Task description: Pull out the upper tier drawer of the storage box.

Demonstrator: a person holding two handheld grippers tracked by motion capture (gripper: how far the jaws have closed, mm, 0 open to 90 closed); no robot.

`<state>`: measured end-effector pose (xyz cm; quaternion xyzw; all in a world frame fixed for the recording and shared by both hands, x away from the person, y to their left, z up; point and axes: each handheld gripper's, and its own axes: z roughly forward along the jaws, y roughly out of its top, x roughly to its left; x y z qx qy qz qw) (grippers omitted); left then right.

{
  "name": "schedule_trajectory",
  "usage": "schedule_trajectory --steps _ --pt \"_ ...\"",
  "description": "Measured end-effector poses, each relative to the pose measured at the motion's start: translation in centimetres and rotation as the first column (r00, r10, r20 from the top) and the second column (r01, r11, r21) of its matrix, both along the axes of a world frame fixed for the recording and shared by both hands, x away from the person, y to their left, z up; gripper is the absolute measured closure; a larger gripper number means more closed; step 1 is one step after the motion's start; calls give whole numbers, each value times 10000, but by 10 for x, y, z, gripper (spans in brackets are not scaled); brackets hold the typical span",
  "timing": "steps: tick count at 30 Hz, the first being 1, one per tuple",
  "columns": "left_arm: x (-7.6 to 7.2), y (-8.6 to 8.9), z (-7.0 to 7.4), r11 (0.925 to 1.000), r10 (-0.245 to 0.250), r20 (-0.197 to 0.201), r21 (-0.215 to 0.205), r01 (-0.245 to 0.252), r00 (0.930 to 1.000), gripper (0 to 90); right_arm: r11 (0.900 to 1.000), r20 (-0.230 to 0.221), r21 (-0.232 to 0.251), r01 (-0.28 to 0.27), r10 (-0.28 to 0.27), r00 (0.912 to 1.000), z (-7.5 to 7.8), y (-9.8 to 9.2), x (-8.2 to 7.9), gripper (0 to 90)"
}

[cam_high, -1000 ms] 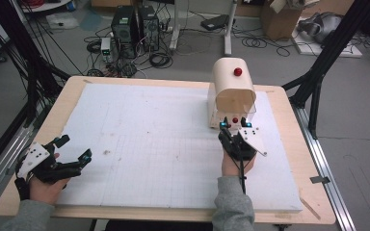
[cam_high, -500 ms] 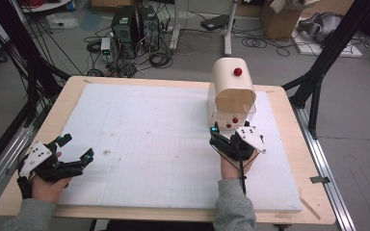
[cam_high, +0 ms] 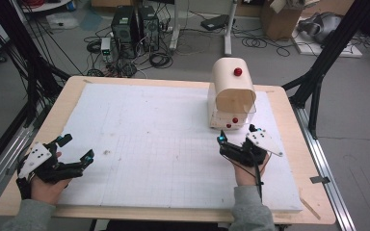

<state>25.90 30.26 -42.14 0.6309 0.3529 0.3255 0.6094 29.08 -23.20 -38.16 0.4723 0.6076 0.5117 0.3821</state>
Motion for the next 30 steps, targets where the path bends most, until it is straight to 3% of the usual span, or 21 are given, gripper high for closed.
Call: schedule_trajectory --steps 2,4,7,11,12,13,15,19,22,25,30 --pt "0 -1 0 10000 -65 -2 72 65 10000 17 9955 -69 -25 -951 951 9954 1 -15 -6 2" --pt "-1 -2 0 9999 -124 -4 102 124 9999 17 9930 -50 -52 -1176 1176 9930 1 -21 -8 2" --pt "-1 -3 0 9998 -145 -15 112 146 9999 17 9813 -126 325 -1897 1902 9817 0 -37 -11 2" --pt "-2 -4 0 9997 -240 -52 49 240 9997 17 9567 -183 485 -2871 2883 9574 -5 -53 -15 1" --pt "-2 -4 0 9997 -237 -46 61 237 9997 17 9386 -102 670 -3385 3398 9404 -8 -60 -17 2" --pt "-2 -5 0 9997 -238 -62 59 239 9997 17 9386 -102 670 -3385 3398 9404 -8 -60 -17 2" --pt "-3 -5 -1 9997 -236 -94 25 237 9997 17 9192 -220 942 -3824 3859 9223 -10 -65 -18 2" --pt "-3 -4 -1 9998 -220 -116 27 221 9997 17 9117 -75 831 -4022 4042 9146 -14 -74 -25 2" --pt "-2 -4 -1 9996 -272 -139 -17 272 9995 17 9132 101 497 -4044 4044 9145 -12 -85 -31 2" --pt "-2 -4 -1 9996 -286 -175 -39 286 9994 17 9112 248 436 -4097 4089 9122 -10 -90 -34 2" --pt "-3 -5 -1 9989 -449 -110 -150 448 9989 17 8998 362 499 -4334 4321 9011 -10 -103 -39 2"
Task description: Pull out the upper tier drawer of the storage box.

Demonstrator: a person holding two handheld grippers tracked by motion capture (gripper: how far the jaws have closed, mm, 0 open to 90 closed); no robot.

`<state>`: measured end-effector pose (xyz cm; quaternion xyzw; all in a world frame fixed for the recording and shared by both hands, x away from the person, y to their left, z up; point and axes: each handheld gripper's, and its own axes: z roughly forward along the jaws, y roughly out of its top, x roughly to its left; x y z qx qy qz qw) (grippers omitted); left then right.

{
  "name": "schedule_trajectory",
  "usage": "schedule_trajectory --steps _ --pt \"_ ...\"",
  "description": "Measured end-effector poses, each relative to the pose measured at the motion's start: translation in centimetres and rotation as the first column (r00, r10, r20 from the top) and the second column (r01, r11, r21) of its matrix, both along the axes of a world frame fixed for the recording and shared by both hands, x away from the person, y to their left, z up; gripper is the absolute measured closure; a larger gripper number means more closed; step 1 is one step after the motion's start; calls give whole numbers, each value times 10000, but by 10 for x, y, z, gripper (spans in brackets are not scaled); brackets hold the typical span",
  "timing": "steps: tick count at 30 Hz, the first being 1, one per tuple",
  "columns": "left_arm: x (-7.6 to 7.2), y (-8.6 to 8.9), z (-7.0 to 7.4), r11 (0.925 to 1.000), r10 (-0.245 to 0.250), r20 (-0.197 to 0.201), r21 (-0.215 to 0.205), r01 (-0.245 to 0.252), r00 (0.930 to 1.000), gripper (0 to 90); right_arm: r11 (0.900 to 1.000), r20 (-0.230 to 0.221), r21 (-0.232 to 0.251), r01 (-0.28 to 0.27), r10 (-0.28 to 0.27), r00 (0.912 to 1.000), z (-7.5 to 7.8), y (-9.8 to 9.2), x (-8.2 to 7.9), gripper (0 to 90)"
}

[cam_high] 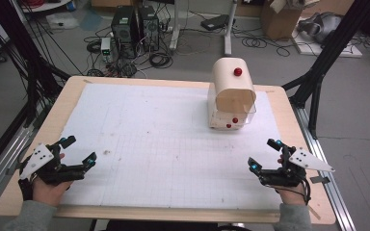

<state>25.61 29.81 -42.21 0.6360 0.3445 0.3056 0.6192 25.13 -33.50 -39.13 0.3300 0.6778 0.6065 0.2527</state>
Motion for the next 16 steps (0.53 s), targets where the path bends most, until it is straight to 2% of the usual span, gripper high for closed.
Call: schedule_trajectory --steps 2,6,16 --pt "0 -1 0 10000 -70 11 -56 70 10000 17 10000 -237 45 8 -7 9997 -1 -6 -1 2" --pt "-1 -1 1 9997 -192 37 -130 193 9998 17 9999 -107 129 53 -51 9999 -4 -15 -3 2" --pt "-1 -2 1 9997 -216 -12 -129 215 9998 17 9997 -138 -55 -232 231 9996 -6 -11 -1 2"
